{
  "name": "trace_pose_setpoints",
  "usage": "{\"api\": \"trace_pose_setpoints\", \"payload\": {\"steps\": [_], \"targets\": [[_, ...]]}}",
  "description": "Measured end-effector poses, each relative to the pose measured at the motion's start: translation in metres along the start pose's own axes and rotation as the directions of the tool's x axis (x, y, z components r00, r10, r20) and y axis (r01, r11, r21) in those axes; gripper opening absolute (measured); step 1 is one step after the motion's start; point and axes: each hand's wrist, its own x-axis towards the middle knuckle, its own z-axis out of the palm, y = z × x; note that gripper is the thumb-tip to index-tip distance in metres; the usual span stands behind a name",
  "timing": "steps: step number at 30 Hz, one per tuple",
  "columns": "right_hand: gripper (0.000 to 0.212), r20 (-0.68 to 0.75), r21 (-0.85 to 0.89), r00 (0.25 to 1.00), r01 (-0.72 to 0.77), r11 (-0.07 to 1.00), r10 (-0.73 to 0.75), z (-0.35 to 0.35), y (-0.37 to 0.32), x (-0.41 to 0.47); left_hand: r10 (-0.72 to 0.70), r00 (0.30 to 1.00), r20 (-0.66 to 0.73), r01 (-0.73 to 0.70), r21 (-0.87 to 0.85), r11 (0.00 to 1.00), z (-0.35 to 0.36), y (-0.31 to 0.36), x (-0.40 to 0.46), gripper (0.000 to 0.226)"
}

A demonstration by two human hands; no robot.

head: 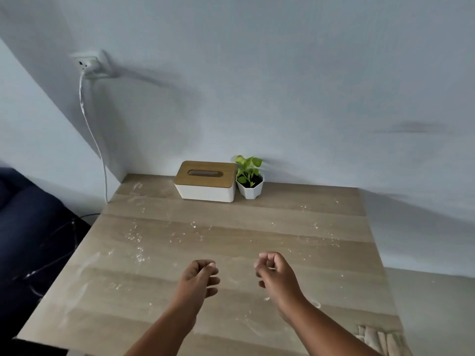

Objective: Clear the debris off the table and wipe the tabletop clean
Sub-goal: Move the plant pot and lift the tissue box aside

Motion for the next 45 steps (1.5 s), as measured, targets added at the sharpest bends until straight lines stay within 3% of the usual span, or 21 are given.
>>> {"api": "trace_pose_setpoints", "payload": {"steps": [4,10,22,26,30,33,41,45], "targets": [[0.013,0.024,-0.032,1.000,0.015,0.999,-0.014,0.004,-0.003,0.033,0.005,0.998,-0.060,-0.004,0.009,1.000,0.007,0.008,0.023,0.007],[0.041,0.042,-0.061,0.999,0.035,0.998,-0.032,0.007,-0.002,0.076,0.027,0.996,-0.087,-0.023,0.046,0.999,0.032,0.017,0.043,0.007],[0.070,-0.060,-0.022,0.997,0.040,0.999,-0.042,0.015,-0.021,0.133,0.209,0.976,0.054,-0.215,0.323,0.921,0.065,0.071,0.116,0.017],[0.079,-0.104,0.008,0.994,0.046,0.999,-0.045,0.024,-0.035,0.151,0.324,0.931,0.171,-0.363,0.539,0.760,0.064,0.101,0.149,0.028],[0.094,-0.130,0.019,0.990,0.059,0.998,-0.056,0.031,-0.045,0.176,0.445,0.815,0.371,-0.558,0.708,0.433,0.058,0.126,0.184,0.042],[0.103,-0.157,0.018,0.985,0.082,0.996,-0.078,0.037,-0.051,0.196,0.450,0.761,0.468,-0.615,0.742,0.267,0.057,0.143,0.209,0.047],[0.125,-0.206,-0.018,0.973,0.103,0.995,-0.105,0.052,-0.053,0.245,0.447,0.697,0.561,-0.643,0.765,0.043,0.075,0.162,0.271,0.056],[0.140,-0.222,-0.037,0.966,0.126,0.991,-0.131,0.055,-0.051,0.266,0.536,0.649,0.541,-0.632,0.775,-0.018,0.076,0.150,0.285,0.059]]}}
